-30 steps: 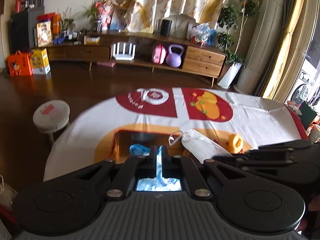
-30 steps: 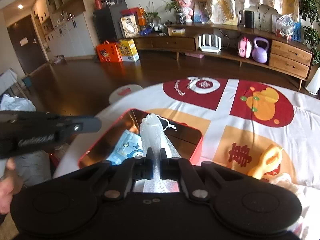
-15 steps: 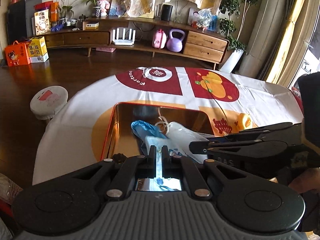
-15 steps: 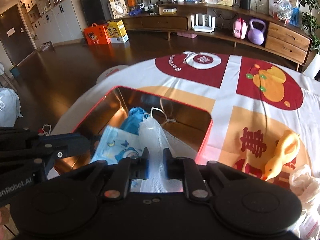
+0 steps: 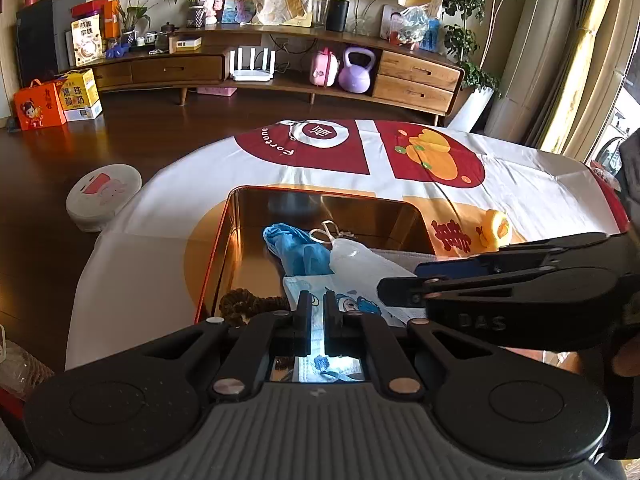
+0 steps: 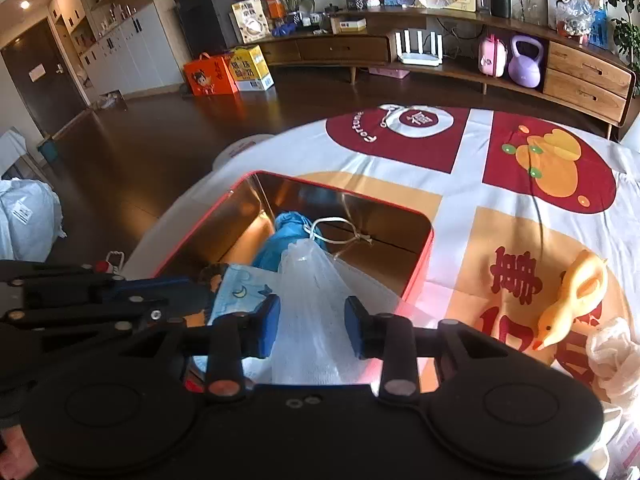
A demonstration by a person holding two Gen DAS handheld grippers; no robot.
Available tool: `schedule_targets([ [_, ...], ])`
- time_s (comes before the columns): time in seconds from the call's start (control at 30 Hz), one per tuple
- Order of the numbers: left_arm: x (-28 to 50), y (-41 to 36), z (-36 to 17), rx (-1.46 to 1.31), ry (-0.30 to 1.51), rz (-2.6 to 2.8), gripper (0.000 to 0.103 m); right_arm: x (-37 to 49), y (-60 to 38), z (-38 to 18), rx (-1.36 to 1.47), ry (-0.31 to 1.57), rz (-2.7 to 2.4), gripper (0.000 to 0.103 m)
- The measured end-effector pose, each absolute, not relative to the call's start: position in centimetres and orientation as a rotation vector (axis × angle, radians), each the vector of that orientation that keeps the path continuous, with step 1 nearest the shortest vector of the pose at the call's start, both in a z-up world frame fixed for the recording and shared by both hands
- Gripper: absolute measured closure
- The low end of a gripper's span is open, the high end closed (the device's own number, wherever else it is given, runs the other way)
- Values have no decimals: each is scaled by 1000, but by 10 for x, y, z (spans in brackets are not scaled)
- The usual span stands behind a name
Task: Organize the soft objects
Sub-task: 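Drop the plastic bag into the tin with the right tool while the left tool holds the packet, then move both open tools back over the white cloth and cotton swab bag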
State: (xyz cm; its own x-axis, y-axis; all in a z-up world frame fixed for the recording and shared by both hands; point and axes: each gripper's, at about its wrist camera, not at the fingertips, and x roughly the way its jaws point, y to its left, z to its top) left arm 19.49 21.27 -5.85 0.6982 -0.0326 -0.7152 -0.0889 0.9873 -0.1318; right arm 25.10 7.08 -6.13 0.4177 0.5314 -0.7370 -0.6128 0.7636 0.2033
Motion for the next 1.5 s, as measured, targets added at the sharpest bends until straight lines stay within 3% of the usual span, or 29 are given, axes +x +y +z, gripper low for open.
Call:
schedule_targets([
  [0.4, 183, 201, -46, -166, 788, 45, 98, 228, 42, -31, -66, 818, 756, 48],
  [1.1, 152, 155, -16, -132, 711, 41, 97, 190, -51, 1, 1, 720, 719, 28],
  [1.2, 148, 144, -13, -134, 693, 26, 92, 183, -69, 2, 11, 703, 700, 24],
  [1.3, 145, 133, -11, -138, 682, 13, 75, 176, -88, 4, 8, 683, 672, 23],
  [1.33, 144, 129, -10, -141, 678, 6, 62, 173, -95, 4, 9, 678, 660, 23],
  [1.37, 143, 125, -10, -143, 675, -1, 38, 171, -102, 4, 13, 672, 650, 22],
  [1.4, 141, 121, -9, -143, 668, -7, 29, 169, -109, 3, 18, 669, 640, 22],
  [1.43, 139, 117, -8, -140, 658, -13, 24, 167, -116, 3, 21, 667, 629, 22],
  [1.5, 138, 107, -7, -133, 655, -30, 24, 162, -130, 3, 19, 654, 609, 19],
])
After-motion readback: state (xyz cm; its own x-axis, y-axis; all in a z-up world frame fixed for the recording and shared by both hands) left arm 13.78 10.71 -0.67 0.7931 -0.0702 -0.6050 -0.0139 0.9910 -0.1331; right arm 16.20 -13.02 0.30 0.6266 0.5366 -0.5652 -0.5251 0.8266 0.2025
